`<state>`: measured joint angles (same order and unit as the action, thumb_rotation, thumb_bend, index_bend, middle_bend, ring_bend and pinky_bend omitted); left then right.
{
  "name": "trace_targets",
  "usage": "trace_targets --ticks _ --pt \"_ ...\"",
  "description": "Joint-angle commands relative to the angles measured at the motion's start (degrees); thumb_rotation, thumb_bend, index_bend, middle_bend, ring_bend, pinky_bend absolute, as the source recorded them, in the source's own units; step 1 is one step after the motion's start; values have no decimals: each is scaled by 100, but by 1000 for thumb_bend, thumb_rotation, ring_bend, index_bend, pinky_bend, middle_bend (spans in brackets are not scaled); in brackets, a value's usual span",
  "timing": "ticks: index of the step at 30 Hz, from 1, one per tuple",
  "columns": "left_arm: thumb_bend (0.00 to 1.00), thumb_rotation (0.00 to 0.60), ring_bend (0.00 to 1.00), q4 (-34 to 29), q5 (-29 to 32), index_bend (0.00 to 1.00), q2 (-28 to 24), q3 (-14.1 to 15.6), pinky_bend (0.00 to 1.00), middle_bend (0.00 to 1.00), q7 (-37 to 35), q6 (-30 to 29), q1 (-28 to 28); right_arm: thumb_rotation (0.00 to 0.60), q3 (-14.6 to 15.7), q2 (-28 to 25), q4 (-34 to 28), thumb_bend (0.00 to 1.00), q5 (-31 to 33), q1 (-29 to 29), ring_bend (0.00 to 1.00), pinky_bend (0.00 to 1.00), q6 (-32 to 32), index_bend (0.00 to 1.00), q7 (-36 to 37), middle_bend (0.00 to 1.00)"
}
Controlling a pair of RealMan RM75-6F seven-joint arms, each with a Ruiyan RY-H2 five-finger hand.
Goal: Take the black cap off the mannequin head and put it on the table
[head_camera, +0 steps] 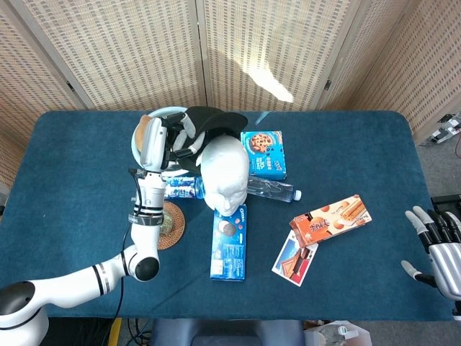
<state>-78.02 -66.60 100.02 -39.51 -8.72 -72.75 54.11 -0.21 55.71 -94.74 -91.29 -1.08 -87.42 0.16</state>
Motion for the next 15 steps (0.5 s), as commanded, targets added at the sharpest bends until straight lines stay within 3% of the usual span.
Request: trace_targets --ticks 1,15 --pt "290 600 1000 34 7 725 -85 -53 1000 1000 -24 -36 34 600 2 -2 0 191 -4 2 0 0 -1 100 -2 17" --pt "291 600 1000 -237 169 726 -896 -222 1000 1000 -210 -282 -317 600 -6 -20 -68 191 -45 -35 0 0 33 100 -60 17"
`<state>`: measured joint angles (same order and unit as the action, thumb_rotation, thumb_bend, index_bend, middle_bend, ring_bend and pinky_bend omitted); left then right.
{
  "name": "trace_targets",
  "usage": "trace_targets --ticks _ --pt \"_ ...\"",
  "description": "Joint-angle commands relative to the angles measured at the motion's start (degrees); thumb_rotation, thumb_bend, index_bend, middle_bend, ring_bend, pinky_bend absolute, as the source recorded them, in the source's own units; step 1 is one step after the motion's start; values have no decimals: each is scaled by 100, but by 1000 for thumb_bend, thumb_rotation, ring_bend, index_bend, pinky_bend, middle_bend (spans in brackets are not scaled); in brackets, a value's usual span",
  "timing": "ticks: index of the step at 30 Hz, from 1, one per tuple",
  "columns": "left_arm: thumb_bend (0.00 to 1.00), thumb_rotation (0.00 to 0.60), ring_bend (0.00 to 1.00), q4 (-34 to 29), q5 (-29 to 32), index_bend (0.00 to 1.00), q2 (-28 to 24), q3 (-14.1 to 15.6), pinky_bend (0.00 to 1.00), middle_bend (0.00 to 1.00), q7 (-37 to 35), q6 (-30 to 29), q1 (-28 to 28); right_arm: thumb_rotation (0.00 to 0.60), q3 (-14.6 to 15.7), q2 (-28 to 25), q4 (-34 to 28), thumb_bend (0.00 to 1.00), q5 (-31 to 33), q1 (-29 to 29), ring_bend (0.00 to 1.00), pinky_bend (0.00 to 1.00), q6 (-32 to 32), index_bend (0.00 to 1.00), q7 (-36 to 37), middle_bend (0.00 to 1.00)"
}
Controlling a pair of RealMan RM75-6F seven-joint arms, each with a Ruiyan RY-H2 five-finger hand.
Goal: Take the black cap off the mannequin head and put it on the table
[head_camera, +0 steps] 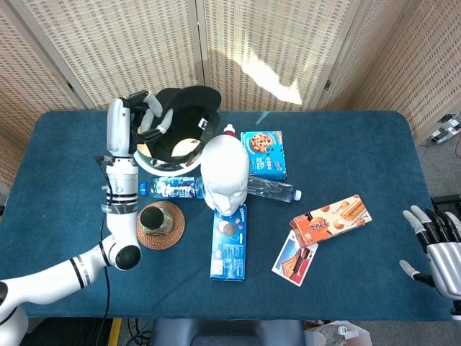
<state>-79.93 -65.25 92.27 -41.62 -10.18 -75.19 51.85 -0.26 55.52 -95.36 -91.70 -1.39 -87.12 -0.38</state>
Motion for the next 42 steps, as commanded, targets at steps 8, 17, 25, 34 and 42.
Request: trace_targets --ticks 8,17,25,34,42 --pt "291 600 1000 -143 -56 728 -546 69 1000 1000 -418 -238 -470 600 -9 -13 -46 191 -20 -38 0 0 38 100 -44 18" --pt "290 600 1000 -51 -100 731 -938 275 1000 1000 -648 -367 -870 600 -12 -11 -48 191 -17 -63 0 0 75 100 -40 17" --pt "290 600 1000 211 -218 733 -1176 593 1000 1000 -839 -411 -1188 600 -14 6 2 191 4 -82 0 0 111 100 7 17" --pt "290 600 1000 399 -396 736 -1419 973 1000 1000 -1032 -537 -1599 600 -15 30 30 191 6 -113 0 0 150 100 21 17" --pt "290 600 1000 659 -430 738 -1362 1244 1000 1000 -1272 -547 -1815 600 -12 56 18 191 -31 -159 0 0 195 100 -12 17"
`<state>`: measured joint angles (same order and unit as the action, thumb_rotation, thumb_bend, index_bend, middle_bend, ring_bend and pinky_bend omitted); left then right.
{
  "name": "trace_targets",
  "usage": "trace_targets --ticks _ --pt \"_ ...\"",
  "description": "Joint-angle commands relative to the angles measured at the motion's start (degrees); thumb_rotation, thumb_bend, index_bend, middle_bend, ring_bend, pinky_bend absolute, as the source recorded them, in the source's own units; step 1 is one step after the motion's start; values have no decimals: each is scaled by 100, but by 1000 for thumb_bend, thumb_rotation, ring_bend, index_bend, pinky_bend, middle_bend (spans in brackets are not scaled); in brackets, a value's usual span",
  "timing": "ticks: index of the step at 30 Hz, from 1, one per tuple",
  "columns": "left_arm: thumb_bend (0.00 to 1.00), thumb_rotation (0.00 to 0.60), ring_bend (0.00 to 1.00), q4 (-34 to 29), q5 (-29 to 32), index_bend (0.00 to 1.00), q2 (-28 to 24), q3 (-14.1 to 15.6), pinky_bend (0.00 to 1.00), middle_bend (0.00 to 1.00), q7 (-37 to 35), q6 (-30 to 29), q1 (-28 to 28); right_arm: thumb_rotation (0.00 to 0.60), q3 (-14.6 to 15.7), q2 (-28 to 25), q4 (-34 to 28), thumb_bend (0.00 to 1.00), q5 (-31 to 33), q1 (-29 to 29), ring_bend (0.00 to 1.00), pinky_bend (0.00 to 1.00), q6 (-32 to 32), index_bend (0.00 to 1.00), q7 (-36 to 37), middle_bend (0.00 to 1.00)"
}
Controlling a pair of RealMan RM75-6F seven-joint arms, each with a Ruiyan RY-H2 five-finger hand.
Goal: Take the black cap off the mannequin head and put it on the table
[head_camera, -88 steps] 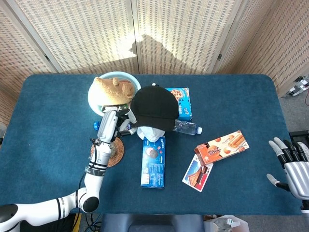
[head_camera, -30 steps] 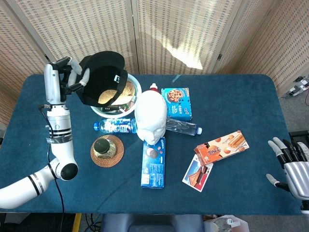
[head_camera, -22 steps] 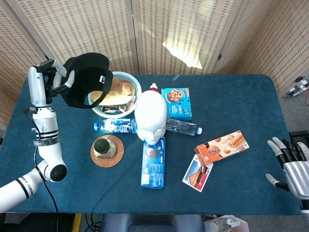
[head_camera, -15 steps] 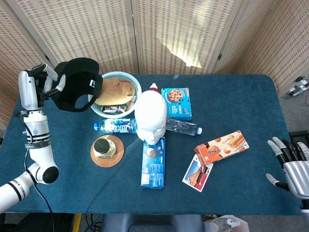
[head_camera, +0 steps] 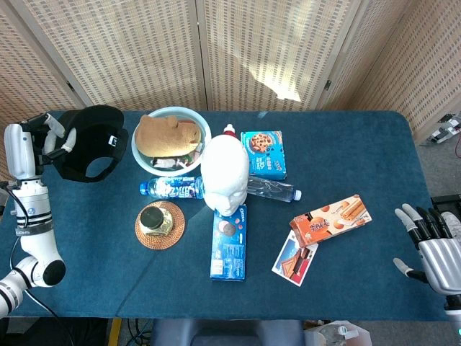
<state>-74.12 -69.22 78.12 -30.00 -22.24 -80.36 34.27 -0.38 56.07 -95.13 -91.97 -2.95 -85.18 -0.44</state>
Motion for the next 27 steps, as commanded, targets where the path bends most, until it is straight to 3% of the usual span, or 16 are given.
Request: trace_targets --ticks 1,13,27 --pt "290 600 1000 116 -43 738 80 115 1000 1000 -91 -39 -74 600 2 0 -9 191 -3 -2 0 0 0 100 -10 17" --pt "290 600 1000 880 -215 738 490 550 1000 1000 -414 30 -196 600 20 -20 -55 191 19 31 0 0 -29 100 -57 17" --pt "290 600 1000 1878 -788 739 966 1293 1000 1000 -733 138 -316 600 28 -1 -60 191 45 37 0 0 -18 100 -84 17"
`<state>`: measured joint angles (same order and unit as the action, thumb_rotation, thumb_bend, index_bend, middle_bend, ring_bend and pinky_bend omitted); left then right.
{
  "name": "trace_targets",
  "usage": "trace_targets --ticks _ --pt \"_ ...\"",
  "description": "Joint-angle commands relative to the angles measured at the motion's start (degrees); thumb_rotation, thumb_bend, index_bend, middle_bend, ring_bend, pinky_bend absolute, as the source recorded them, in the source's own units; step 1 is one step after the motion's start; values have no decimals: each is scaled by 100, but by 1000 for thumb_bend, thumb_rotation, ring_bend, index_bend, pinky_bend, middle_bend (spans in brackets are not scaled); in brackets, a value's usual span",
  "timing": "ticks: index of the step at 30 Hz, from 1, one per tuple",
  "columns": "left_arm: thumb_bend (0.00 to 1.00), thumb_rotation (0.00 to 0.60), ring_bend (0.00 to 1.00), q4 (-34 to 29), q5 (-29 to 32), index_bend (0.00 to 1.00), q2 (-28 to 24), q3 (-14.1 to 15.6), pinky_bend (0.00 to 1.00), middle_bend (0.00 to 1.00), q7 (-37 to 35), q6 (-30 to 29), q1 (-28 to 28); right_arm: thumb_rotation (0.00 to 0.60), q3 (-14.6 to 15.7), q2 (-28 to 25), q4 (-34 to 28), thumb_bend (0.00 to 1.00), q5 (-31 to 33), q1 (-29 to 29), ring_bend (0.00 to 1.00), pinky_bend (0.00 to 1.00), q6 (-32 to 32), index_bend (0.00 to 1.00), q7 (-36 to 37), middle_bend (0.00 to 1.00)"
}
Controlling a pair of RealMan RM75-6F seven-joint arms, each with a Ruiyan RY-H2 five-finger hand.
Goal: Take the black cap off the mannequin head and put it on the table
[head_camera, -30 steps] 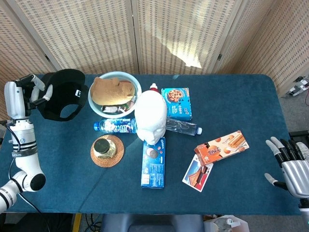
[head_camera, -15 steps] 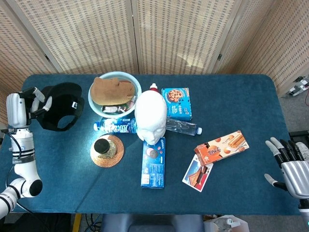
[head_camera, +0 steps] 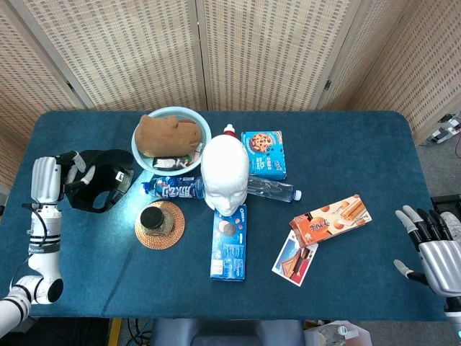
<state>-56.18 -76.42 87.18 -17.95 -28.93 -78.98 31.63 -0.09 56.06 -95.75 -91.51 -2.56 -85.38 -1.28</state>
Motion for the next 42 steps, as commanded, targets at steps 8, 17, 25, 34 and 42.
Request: trace_targets --ticks 8,17,25,34,42 --pt "290 600 1000 279 -393 734 7 501 1000 1000 -54 -111 -302 600 -2 -18 16 192 -1 12 0 0 -28 100 29 17" --pt "290 600 1000 8 -650 721 -497 979 1000 1000 230 49 -617 600 7 2 79 191 -17 39 0 0 -75 100 101 17" --pt "290 600 995 -251 -896 702 -900 1444 1000 1000 1127 470 -710 600 5 26 118 191 -37 17 0 0 -53 100 134 17" --pt "289 600 978 -671 -849 685 -1166 1663 1000 1000 2437 1013 -675 600 4 29 133 191 -29 23 0 0 -65 100 155 17" --pt "288 600 955 -1344 -645 672 -1570 1833 1000 1000 3499 1630 -616 600 6 38 141 191 -24 13 0 0 -40 100 153 17"
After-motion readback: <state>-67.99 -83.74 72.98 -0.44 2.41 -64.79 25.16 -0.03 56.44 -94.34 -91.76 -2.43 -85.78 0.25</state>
